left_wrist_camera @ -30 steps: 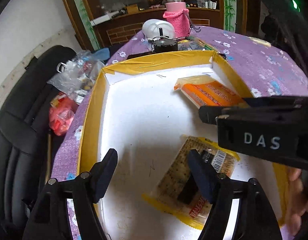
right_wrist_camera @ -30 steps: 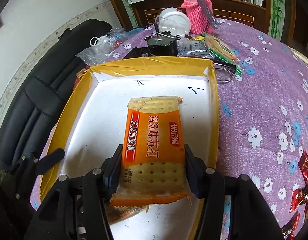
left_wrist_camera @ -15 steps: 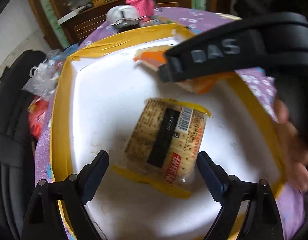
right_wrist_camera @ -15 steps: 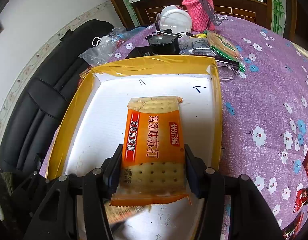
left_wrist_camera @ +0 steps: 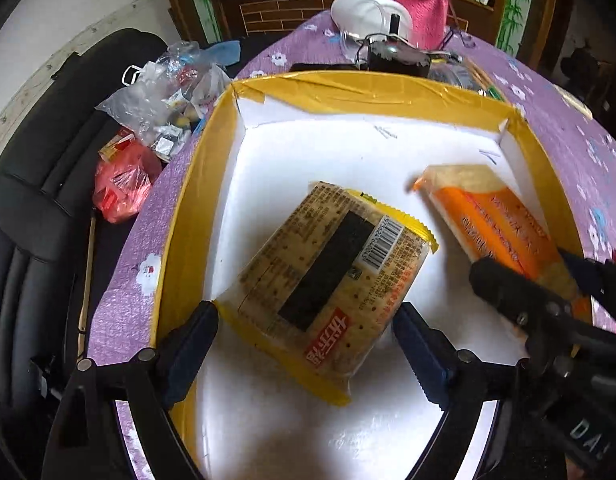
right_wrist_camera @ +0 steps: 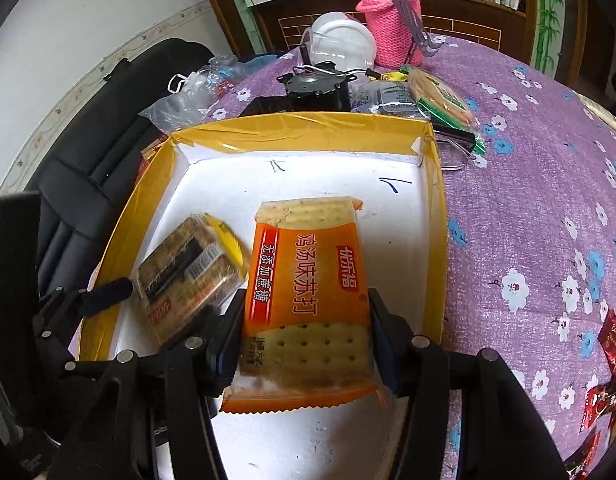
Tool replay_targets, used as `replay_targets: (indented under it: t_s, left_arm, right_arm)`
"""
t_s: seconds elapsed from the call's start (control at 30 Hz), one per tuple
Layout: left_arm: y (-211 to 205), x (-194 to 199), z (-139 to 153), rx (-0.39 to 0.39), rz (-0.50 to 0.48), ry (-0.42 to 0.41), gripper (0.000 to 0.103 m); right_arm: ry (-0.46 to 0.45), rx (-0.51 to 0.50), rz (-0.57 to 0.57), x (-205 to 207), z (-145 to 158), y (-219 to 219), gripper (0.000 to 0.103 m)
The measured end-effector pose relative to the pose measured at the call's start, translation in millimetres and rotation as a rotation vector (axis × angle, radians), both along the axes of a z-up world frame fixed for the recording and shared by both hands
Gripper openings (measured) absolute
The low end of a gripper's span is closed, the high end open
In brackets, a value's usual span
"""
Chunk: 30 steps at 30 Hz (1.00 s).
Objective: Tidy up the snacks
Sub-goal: 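Lower both packets into the white box lid and open both grippers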
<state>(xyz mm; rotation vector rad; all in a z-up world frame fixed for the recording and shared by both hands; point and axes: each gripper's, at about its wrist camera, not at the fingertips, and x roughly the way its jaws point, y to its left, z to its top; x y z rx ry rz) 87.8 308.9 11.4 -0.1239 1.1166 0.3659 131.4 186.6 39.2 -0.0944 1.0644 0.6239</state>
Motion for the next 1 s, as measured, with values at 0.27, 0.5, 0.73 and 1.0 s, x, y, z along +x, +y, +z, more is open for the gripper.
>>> replay_targets:
  t_s: [0.27, 0.5, 0.73, 1.0]
  left_arm:
    - [1, -5, 1, -0.027, -0.025, -0.011, 0.094]
    - [1, -16, 10, -0.059, -0.019, -0.046, 0.094]
    - [-4, -33, 27, -0.062, -0.024, -0.098, 0.094]
    - [-27, -46, 42, -0.073, -0.053, -0.145, 0.093]
  right_arm:
    - [0.004, 0.01, 0.013, -2, 1, 1, 0.057]
    - [0.009, 0.079, 0.013, -9, 14, -12, 0.058]
    - [-0.001, 0.163, 0.008, -23, 35, -36, 0.058]
    - [0.009, 0.219, -0.005, -35, 42, -77, 0.058]
